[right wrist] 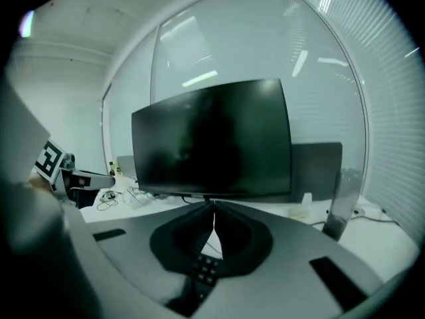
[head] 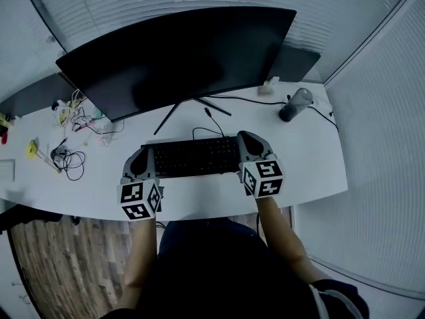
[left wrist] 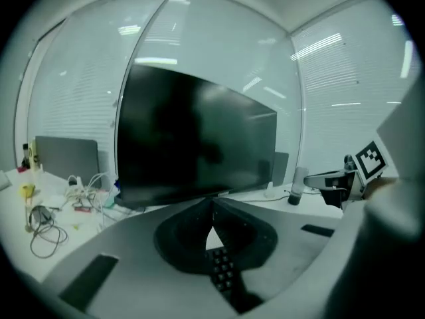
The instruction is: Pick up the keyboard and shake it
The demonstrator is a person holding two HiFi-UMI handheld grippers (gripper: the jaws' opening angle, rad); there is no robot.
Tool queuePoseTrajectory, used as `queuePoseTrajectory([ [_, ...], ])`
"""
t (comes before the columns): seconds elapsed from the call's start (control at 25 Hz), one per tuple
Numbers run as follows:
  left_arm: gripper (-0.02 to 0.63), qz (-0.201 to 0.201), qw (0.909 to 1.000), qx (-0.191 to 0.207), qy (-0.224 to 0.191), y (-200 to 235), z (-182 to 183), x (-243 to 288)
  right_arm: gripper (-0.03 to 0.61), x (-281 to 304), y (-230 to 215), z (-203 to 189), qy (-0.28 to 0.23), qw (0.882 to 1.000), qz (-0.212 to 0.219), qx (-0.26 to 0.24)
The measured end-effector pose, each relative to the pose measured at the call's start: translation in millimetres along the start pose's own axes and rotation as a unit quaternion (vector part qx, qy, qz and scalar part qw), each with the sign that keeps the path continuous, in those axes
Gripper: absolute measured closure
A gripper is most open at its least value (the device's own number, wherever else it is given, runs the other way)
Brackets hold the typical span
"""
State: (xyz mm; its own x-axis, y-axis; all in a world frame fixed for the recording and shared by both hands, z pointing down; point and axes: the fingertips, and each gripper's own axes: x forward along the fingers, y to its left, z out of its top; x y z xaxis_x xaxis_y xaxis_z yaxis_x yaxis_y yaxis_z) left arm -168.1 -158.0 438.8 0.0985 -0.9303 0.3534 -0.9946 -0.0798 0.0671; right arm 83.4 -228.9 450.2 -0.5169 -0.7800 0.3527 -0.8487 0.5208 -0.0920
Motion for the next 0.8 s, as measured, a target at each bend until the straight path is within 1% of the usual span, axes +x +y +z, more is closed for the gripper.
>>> queuePoseTrajectory([
  [0.12,0.591,0.002,0.9983,0.027,-0.051,-19.5,53.0,-19.6,0.551,-16.9,20.4,57.0,-0.059,0.998,0.008,-0.030],
  [0.24,0.591,0.006,0.9940,0.040,-0.102,-34.2,102.5,-42.1,0.551,-41.1,34.9,110.3,-0.112,0.992,0.007,-0.056],
  [0.4,0.591,0.003,0.9872,0.046,-0.153,-49.4,150.6,-69.0,0.551,-73.7,47.4,159.5,-0.163,0.983,0.002,-0.079],
  [0.6,0.592,0.001,0.9812,0.058,-0.184,-61.0,183.3,-94.6,0.551,-100.9,55.3,188.9,-0.195,0.977,0.001,-0.089],
  [0.8,0.591,-0.003,0.9798,0.060,-0.191,-68.9,187.5,-102.2,0.551,-108.6,61.5,188.5,-0.198,0.976,0.002,-0.093],
])
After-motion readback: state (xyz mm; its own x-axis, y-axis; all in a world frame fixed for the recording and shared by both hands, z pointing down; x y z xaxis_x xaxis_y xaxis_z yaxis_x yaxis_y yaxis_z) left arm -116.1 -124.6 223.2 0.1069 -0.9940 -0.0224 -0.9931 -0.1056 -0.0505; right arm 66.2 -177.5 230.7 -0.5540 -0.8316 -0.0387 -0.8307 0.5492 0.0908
